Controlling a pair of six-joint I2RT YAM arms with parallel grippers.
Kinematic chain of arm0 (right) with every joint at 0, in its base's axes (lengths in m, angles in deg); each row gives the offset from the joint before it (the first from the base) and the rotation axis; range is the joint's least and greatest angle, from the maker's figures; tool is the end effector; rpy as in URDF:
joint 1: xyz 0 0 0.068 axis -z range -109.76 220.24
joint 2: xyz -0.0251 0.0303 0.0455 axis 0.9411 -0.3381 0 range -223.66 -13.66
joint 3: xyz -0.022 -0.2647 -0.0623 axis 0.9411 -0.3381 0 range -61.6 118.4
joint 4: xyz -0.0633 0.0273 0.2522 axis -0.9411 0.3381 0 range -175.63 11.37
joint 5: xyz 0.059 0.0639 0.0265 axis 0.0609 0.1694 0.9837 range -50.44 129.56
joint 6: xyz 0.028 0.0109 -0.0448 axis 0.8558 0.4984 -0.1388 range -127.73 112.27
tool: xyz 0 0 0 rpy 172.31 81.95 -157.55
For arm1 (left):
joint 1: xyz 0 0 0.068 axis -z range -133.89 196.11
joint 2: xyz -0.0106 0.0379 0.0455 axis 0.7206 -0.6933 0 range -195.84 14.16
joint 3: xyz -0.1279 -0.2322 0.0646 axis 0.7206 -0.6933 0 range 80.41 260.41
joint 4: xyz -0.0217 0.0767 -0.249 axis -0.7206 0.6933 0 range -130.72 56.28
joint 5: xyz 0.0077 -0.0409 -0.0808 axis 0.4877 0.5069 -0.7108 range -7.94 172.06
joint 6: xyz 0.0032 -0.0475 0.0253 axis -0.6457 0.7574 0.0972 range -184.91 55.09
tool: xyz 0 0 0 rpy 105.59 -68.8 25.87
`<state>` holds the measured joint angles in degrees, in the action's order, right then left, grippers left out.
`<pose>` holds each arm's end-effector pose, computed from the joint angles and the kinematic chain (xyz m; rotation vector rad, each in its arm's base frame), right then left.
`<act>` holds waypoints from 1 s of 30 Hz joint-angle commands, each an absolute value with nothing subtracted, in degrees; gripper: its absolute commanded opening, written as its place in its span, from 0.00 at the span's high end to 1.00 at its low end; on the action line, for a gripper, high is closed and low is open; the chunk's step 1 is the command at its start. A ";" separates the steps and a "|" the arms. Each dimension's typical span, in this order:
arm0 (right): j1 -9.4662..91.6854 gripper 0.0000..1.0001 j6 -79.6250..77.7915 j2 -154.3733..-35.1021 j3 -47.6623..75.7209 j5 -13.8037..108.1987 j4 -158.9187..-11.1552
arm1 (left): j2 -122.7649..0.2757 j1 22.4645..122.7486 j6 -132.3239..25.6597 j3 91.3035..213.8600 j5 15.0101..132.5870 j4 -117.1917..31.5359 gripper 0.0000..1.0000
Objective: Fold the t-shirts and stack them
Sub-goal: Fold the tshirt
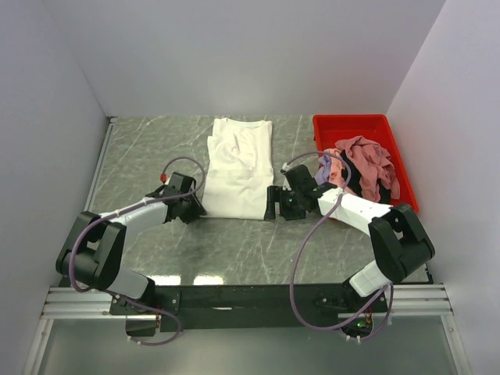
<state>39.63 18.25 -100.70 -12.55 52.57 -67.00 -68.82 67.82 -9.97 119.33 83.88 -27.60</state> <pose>0.2509 0.1577 0.1829 -0.1983 2.6548 0.6453 0.2464 -0.0969 0.1561 -0.7659 2.5238 -0.4489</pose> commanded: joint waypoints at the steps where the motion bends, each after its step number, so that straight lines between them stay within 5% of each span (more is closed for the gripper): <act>1: 39.30 0.13 18.11 -101.46 -10.63 52.30 -67.61 | -71.70 67.99 -11.21 120.93 82.50 -29.12 0.65; 7: 39.12 0.16 18.20 -103.57 -9.93 51.60 -67.70 | -72.33 67.99 -11.03 120.49 81.27 -29.65 0.99; 21: 37.19 0.38 20.12 -109.19 -8.43 51.50 -69.10 | -69.25 67.99 -10.60 119.61 81.36 -28.33 0.99; 25: 36.93 0.56 20.48 -109.37 -8.87 52.74 -69.99 | -68.90 68.08 -10.07 118.56 81.01 -29.21 0.99; 30: 36.75 0.90 20.04 -108.75 -9.05 51.16 -70.25 | -68.28 68.08 -9.63 117.24 80.57 -30.09 0.99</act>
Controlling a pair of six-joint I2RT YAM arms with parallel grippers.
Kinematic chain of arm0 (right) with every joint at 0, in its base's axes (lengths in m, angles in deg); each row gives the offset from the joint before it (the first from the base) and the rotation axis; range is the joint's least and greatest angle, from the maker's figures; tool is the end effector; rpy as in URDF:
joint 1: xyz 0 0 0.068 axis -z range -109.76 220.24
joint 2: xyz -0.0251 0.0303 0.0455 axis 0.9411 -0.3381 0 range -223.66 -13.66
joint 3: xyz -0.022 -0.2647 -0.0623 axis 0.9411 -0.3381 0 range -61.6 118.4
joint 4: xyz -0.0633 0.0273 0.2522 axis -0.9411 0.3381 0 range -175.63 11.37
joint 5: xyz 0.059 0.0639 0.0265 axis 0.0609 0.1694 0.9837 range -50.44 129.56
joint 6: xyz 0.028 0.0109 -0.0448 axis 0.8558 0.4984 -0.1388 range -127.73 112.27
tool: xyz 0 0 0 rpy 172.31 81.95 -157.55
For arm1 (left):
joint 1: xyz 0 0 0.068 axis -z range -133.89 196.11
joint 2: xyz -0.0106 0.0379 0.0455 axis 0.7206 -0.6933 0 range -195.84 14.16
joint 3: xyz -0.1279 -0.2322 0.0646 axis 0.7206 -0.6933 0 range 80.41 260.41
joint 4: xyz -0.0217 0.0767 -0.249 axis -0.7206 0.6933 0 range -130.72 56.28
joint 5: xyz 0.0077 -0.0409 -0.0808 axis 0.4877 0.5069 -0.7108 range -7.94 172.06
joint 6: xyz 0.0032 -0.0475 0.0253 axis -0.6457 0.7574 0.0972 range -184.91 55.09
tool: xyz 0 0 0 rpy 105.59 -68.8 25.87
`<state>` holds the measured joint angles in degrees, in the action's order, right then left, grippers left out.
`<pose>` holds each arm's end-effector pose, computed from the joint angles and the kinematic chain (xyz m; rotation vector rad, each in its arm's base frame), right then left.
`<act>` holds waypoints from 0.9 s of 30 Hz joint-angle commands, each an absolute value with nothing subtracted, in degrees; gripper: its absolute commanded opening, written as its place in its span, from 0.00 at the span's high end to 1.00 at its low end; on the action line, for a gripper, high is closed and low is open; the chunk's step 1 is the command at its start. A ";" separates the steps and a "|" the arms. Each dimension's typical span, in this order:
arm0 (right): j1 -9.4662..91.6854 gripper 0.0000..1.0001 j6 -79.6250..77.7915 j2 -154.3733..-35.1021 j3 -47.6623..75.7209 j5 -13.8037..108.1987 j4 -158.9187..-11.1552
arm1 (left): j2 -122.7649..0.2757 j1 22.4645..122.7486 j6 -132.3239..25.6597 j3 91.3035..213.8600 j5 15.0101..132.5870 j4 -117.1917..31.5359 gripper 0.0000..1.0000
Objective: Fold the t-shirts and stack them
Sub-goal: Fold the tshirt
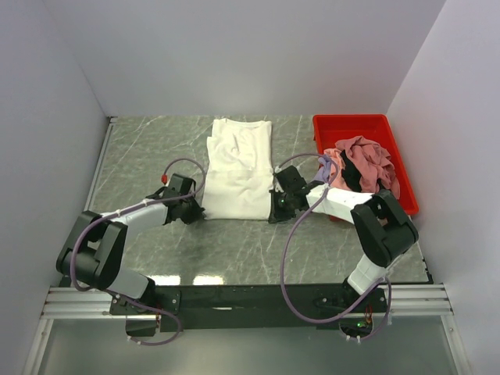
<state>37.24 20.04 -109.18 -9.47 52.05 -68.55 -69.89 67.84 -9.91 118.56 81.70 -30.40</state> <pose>0.2628 0.1798 0.1569 -0.2037 2.7317 0.6235 0.2480 -0.0990 0.1508 -0.7528 2.5286 -0.5037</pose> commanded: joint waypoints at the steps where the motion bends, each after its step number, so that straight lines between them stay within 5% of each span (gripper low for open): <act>1: 36.84 0.94 19.96 -108.75 -8.96 50.90 -70.16 | -68.19 68.08 -9.45 117.06 80.30 -30.18 0.99; 2: 36.84 1.00 19.52 -108.58 -9.05 50.89 -70.16 | -68.02 68.08 -9.54 116.80 80.21 -30.35 0.99; 11: 34.47 1.00 16.18 -100.95 -8.87 51.77 -64.64 | -61.17 68.78 -10.50 115.40 80.66 -28.16 0.99; 27: 26.56 1.00 14.24 -78.63 -6.50 64.23 -44.77 | -20.84 69.49 -6.82 116.00 87.94 -0.94 0.99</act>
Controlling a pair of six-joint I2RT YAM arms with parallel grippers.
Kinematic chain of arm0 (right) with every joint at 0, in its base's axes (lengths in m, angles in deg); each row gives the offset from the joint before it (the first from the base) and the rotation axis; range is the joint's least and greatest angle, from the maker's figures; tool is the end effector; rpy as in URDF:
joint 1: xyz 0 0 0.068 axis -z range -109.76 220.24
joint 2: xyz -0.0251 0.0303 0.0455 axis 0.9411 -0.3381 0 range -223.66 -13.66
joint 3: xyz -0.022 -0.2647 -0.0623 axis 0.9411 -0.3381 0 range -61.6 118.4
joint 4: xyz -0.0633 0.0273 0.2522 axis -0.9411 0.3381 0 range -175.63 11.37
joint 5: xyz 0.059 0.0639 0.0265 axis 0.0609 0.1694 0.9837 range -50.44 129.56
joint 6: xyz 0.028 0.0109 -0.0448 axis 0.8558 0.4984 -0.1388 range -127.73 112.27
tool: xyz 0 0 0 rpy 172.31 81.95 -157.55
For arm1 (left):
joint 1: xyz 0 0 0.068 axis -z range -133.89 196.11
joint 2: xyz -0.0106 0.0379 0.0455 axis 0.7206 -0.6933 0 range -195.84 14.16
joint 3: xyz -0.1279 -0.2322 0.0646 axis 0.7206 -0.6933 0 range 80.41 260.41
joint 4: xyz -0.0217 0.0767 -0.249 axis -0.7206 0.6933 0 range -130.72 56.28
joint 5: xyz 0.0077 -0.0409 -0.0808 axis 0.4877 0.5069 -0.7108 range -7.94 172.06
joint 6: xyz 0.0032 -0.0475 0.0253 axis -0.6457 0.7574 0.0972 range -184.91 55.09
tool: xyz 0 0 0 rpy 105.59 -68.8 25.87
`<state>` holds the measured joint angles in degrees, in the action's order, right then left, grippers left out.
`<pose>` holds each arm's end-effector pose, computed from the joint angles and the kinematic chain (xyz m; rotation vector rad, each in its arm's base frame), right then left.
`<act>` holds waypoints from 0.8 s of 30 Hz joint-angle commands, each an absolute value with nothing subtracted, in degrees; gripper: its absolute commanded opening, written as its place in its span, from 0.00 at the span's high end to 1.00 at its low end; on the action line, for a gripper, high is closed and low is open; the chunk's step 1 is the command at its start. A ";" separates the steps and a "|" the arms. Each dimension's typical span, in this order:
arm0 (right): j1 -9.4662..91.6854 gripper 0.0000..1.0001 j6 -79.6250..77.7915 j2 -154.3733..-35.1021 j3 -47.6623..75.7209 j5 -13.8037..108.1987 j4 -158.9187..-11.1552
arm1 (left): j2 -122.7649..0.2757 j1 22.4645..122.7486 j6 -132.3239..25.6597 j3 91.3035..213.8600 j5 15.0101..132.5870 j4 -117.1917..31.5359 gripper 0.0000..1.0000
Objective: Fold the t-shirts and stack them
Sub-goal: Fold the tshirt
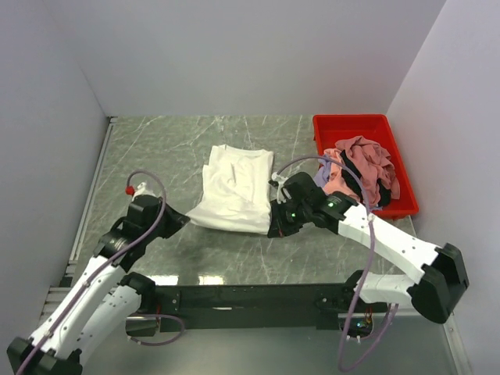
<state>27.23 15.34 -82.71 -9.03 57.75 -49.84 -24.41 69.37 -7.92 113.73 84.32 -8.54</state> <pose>0.1706 0.1743 0.2628 -0.5973 2.5670 0.8435 0.1383 -0.0579 0.2488 -0.6953 2.2158 -0.7042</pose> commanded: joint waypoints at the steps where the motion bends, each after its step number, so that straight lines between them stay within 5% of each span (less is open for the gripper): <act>1: 26.29 1.00 14.15 -77.65 -6.41 65.99 -43.98 | -20.04 69.40 -6.64 116.88 88.64 0.05 0.99; 10: 26.03 1.00 14.50 -72.46 -4.83 76.03 -41.25 | -15.63 69.40 -7.34 124.62 90.23 4.37 0.99; 24: 30.94 1.00 13.54 -74.39 -2.10 69.70 -43.88 | -23.70 69.40 -9.10 126.38 93.66 -8.28 0.99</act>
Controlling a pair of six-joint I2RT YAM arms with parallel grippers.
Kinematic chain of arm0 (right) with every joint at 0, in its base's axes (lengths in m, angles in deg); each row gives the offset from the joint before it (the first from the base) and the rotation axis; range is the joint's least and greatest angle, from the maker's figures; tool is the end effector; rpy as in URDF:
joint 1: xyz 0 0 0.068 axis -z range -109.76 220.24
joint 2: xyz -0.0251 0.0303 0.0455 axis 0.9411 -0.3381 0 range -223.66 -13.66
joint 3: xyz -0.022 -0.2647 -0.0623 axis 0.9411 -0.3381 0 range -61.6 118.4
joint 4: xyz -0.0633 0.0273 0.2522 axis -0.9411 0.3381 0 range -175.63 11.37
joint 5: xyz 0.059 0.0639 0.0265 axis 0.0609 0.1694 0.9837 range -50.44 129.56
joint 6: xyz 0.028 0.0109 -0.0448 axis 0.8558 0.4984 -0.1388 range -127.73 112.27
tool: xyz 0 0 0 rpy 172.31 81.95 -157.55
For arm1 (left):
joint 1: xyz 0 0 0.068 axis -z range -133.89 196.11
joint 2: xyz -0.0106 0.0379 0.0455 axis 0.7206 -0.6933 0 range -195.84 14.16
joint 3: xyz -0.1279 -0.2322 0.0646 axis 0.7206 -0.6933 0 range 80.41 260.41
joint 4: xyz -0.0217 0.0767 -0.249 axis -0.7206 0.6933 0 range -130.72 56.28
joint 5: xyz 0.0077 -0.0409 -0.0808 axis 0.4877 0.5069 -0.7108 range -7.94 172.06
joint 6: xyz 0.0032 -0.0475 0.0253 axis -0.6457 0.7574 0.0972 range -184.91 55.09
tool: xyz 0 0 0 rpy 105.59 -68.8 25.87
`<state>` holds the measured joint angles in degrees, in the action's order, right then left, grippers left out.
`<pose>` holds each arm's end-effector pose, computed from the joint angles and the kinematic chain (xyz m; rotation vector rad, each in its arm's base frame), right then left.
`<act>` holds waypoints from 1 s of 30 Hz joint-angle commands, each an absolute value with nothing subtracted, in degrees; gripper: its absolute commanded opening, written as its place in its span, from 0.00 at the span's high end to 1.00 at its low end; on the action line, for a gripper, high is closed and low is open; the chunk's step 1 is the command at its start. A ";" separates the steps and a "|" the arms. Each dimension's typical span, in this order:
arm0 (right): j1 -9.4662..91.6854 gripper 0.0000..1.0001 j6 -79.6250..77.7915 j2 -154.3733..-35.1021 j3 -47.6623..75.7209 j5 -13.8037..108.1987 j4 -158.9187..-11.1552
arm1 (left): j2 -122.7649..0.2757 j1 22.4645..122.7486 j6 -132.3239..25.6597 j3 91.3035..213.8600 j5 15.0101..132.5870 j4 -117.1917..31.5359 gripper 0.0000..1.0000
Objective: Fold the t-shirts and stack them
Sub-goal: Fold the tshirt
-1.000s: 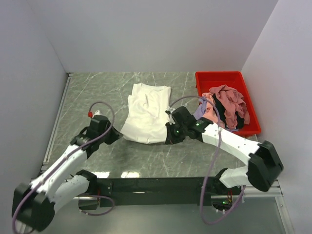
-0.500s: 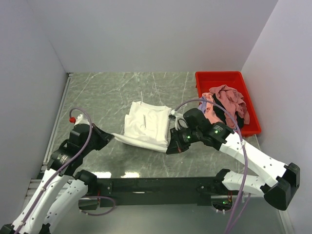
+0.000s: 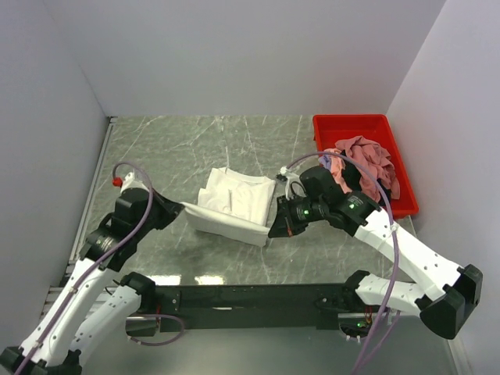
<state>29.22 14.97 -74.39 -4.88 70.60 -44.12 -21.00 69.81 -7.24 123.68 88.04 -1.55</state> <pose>0.1485 0.1535 0.3120 -0.6840 2.4438 1.1390 0.1223 -0.0496 0.3030 -0.7038 2.0826 -0.7225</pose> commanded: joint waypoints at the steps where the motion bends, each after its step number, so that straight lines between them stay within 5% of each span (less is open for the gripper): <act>1: 31.91 1.00 13.28 -74.65 -2.28 69.96 -45.02 | -24.68 69.40 -9.45 127.08 94.36 -8.55 0.99; 30: 48.70 1.00 10.20 -96.35 9.49 67.15 -51.53 | -58.78 65.27 -14.11 142.02 95.60 -23.23 0.99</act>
<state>47.08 11.80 -94.69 6.10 68.66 -50.93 -56.73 66.79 -12.03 138.13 92.93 -18.88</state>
